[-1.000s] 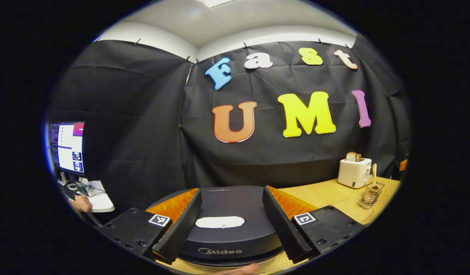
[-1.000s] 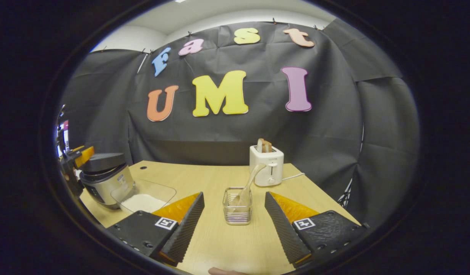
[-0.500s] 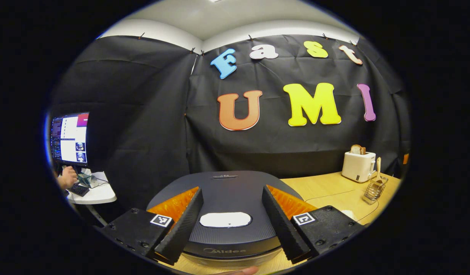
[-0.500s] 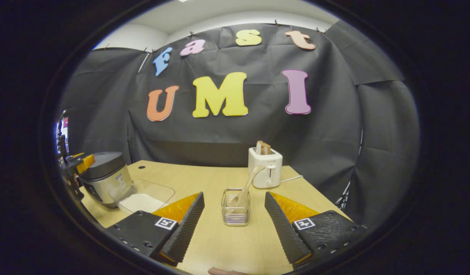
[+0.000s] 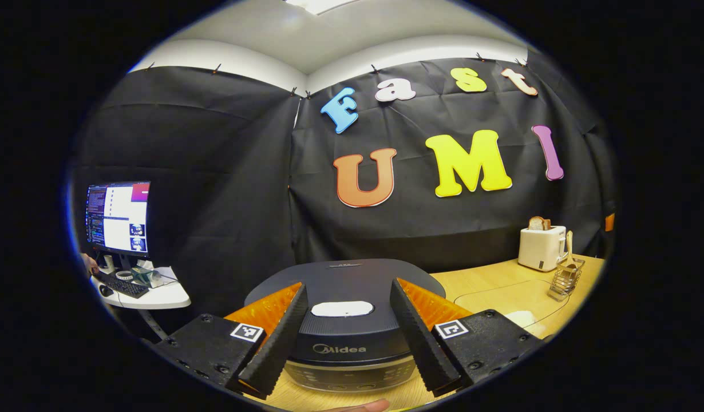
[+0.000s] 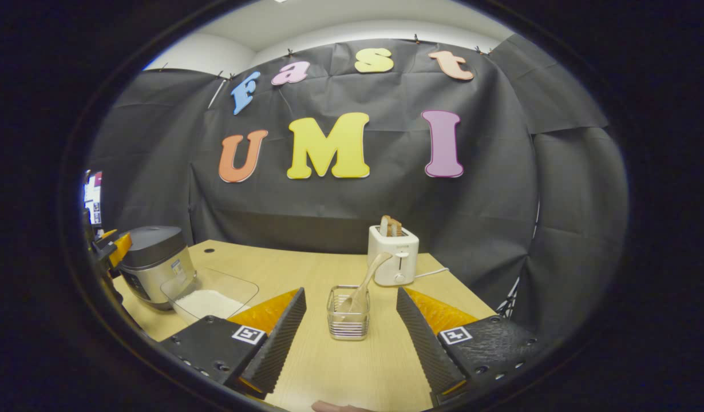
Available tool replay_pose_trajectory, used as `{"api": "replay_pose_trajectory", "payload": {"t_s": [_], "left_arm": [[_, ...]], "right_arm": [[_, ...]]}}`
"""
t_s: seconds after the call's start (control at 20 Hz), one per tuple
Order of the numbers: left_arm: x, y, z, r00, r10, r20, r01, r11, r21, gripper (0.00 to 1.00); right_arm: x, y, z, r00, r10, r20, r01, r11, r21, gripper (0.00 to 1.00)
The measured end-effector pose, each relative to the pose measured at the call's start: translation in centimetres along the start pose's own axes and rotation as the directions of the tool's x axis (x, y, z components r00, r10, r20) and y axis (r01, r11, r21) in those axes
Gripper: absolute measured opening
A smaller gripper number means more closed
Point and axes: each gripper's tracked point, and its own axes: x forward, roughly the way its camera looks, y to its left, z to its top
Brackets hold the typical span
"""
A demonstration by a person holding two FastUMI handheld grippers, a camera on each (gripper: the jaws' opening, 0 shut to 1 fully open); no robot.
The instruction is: Close the left gripper, press the button to open the rice cooker; take a wooden spoon from the chopstick holder with the right hand, scoop a spoonful of rice and pour it into the rice cooker, then put the wooden spoon back into the chopstick holder.
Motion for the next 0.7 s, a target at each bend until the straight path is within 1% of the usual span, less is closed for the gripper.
{"api": "replay_pose_trajectory", "payload": {"t_s": [0.1, 0.2, 0.25, 0.3, 0.4, 0.45, 0.55, 0.65, 0.7], "left_arm": [[-0.9, 0.1, 0.0, 1.0, 0.011, -0.015, -0.011, 1.0, 0.012, 0.92], [-1.8, -0.7, 0.2, 1.0, -0.001, -0.031, 0.002, 0.999, 0.032, 0.93], [-2.4, -1.1, 0.7, 1.0, -0.004, -0.026, 0.005, 0.999, 0.042, 0.88], [-3.1, -1.7, 1.5, 1.0, -0.014, -0.017, 0.015, 0.999, 0.05, 0.93], [-4.1, -3.3, 2.4, 0.999, -0.036, -0.016, 0.037, 0.997, 0.063, 0.92], [-4.6, -4.2, 2.3, 0.998, -0.053, -0.043, 0.056, 0.995, 0.083, 0.92], [-5.5, -6.1, 3.0, 0.995, -0.082, -0.058, 0.089, 0.99, 0.114, 0.92], [-6.4, -7.8, 3.8, 0.991, -0.11, -0.074, 0.118, 0.986, 0.118, 0.91], [-6.8, -8.3, 4.4, 0.992, -0.108, -0.071, 0.115, 0.988, 0.103, 0.91]], "right_arm": [[-0.5, 0.4, 0.3, 1.0, 0.002, 0.007, -0.002, 1.0, -0.005, 0.94], [-1.1, 0.8, 0.8, 1.0, 0.003, 0.018, -0.003, 1.0, -0.01, 0.95], [-1.4, 1.1, 0.8, 1.0, 0.006, 0.024, -0.006, 1.0, -0.011, 0.95], [-1.9, 1.6, 1.2, 0.999, 0.013, 0.032, -0.013, 1.0, -0.014, 0.95], [-2.7, 2.6, 1.5, 0.998, 0.034, 0.045, -0.033, 0.999, -0.021, 0.95], [-3.1, 3.2, 1.6, 0.998, 0.044, 0.05, -0.043, 0.999, -0.03, 0.95], [-3.9, 4.1, 1.9, 0.996, 0.061, 0.064, -0.059, 0.998, -0.035, 0.95], [-4.5, 5.1, 2.1, 0.994, 0.079, 0.072, -0.078, 0.997, -0.013, 0.95], [-4.9, 5.6, 2.3, 0.993, 0.091, 0.075, -0.092, 0.996, -0.002, 0.95]]}}
